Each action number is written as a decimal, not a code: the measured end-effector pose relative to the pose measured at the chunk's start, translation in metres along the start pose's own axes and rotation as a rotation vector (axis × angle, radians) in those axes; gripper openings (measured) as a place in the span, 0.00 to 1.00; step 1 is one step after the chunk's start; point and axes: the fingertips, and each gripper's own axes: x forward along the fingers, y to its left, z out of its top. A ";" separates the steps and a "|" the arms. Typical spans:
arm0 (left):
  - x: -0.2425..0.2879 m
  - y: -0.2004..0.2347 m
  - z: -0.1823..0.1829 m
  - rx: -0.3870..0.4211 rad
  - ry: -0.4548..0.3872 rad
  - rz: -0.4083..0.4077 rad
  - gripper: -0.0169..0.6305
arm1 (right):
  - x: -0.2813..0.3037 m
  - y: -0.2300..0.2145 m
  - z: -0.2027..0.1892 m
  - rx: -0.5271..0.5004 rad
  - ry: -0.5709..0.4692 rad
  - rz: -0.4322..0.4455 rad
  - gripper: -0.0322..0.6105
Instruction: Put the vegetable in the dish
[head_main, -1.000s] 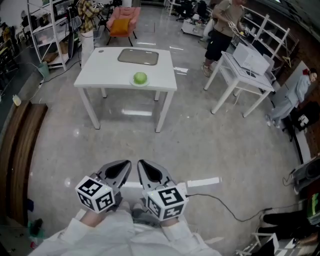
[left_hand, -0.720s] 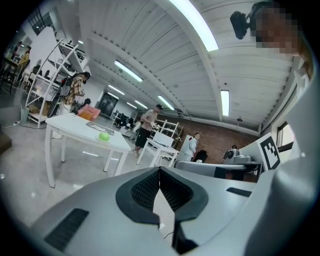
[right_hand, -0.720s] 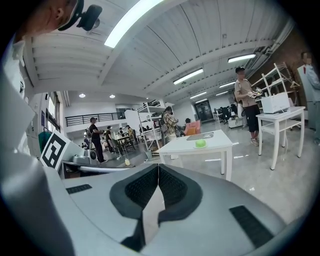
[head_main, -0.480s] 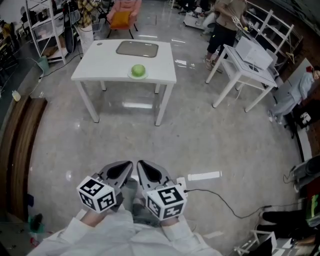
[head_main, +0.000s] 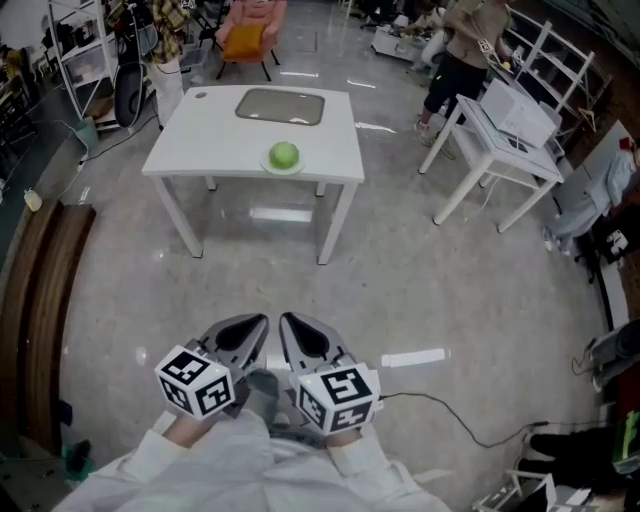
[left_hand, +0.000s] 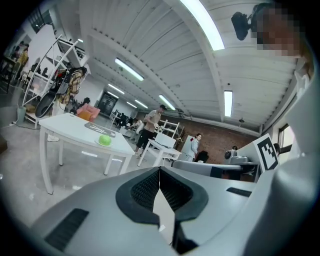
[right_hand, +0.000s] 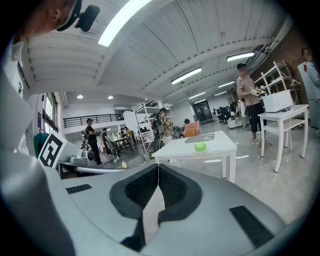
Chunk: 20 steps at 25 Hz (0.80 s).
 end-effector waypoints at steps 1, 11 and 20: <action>0.005 0.009 0.007 0.001 -0.005 -0.002 0.04 | 0.011 -0.003 0.005 -0.003 -0.004 0.000 0.07; 0.055 0.101 0.080 0.020 -0.029 -0.032 0.04 | 0.115 -0.037 0.068 -0.046 -0.061 -0.048 0.07; 0.089 0.165 0.114 0.041 0.007 -0.090 0.04 | 0.188 -0.061 0.094 -0.033 -0.091 -0.112 0.07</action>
